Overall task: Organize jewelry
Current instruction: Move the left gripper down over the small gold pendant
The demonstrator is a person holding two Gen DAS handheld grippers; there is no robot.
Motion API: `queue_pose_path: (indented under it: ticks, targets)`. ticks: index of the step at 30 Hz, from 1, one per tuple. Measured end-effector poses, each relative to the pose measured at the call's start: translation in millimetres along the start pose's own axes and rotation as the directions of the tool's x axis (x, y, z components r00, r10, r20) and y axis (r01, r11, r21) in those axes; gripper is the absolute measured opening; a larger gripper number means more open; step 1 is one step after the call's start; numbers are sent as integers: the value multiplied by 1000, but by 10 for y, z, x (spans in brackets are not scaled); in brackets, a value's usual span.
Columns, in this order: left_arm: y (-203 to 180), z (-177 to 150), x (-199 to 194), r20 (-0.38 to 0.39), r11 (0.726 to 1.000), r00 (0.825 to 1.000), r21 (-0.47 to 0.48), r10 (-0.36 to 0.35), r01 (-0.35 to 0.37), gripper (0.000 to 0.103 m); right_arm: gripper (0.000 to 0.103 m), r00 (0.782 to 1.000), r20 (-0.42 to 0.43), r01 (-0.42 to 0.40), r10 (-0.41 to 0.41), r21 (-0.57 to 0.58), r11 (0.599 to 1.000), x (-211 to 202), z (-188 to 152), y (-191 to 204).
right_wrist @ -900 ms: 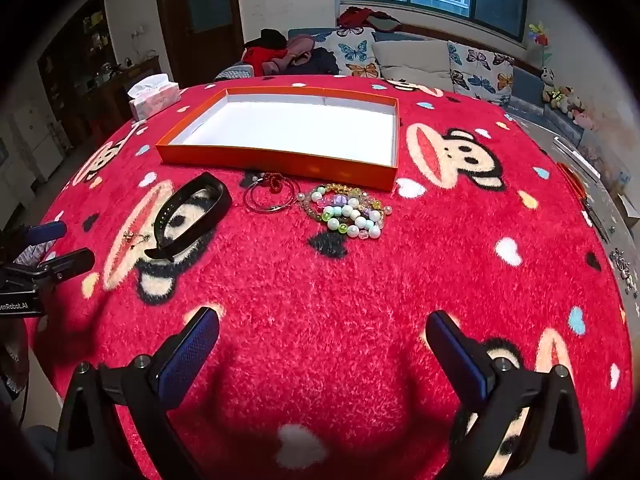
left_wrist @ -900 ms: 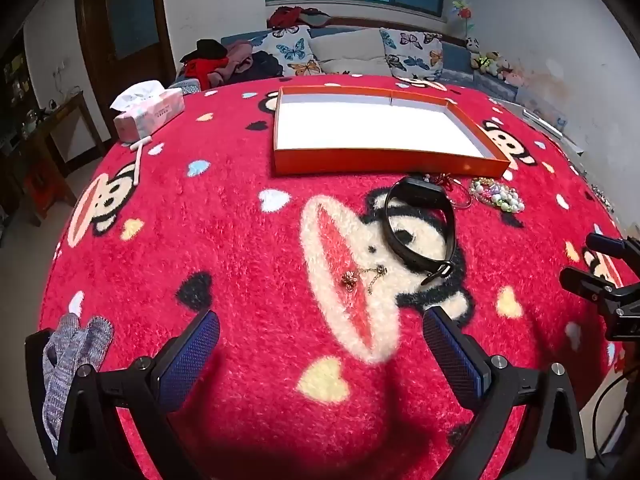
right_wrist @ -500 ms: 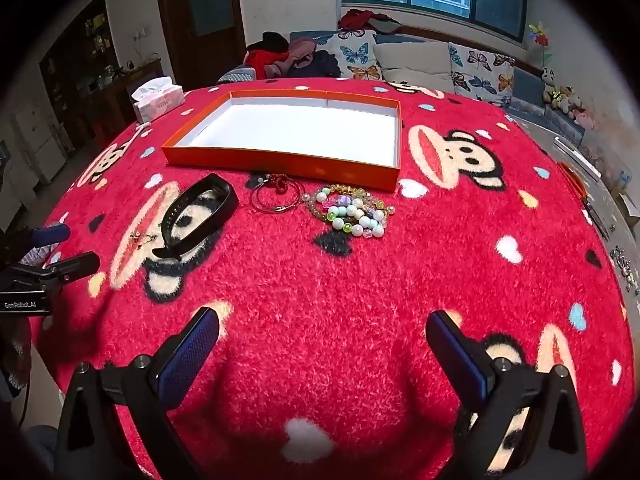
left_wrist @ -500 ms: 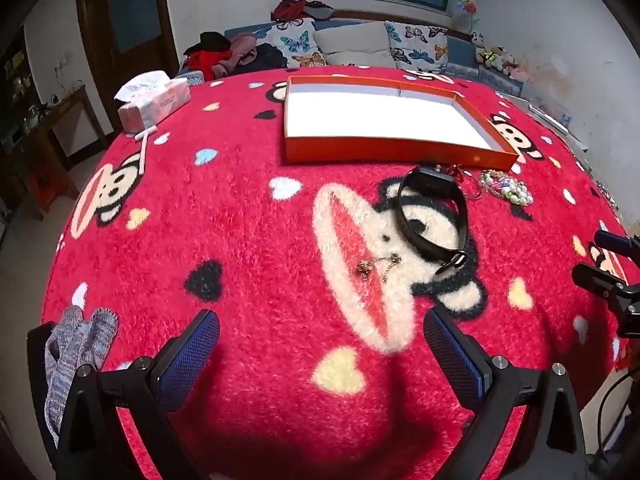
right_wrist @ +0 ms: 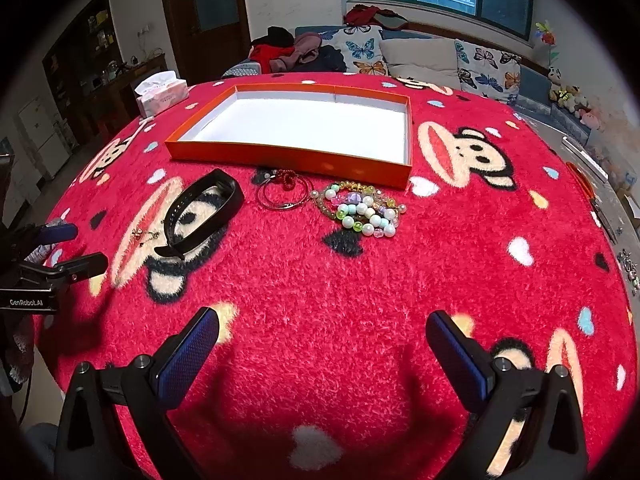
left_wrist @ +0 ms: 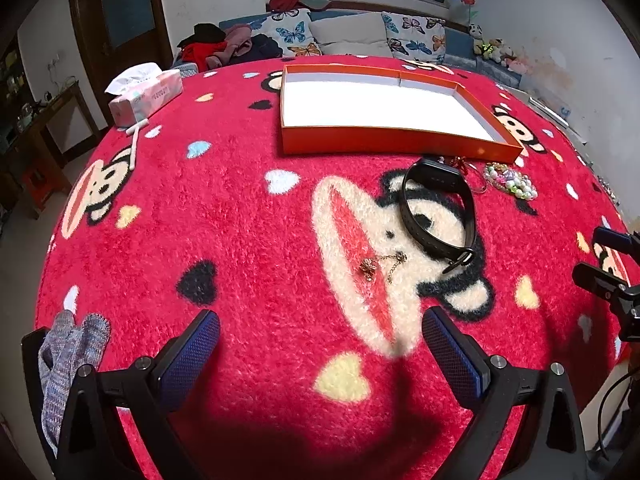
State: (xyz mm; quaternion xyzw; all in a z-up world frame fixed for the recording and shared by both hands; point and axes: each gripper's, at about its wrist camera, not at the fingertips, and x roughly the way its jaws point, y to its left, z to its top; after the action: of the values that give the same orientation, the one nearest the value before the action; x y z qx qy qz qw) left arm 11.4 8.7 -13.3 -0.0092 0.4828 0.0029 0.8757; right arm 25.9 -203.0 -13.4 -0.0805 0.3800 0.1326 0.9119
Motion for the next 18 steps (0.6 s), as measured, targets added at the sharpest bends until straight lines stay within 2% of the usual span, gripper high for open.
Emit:
queue_pose_path:
  ticks: [7, 13, 15, 18]
  targets:
    - [71, 54, 139, -45, 999, 999, -34, -13, 12, 102, 103, 1000, -6, -9, 9, -2, 1000, 41, 9, 1]
    - [80, 87, 188, -49, 999, 998, -32, -29, 27, 78, 103, 1000, -16, -14, 14, -3, 1000, 86, 9, 12]
    - [39, 116, 190, -47, 999, 998, -17, -37, 36, 65, 103, 1000, -18, -15, 15, -2, 1000, 94, 9, 9]
    - [-19, 162, 204, -35, 999, 998, 8, -49, 49, 55, 103, 1000, -21, -17, 17, 5, 1000, 116, 12, -3]
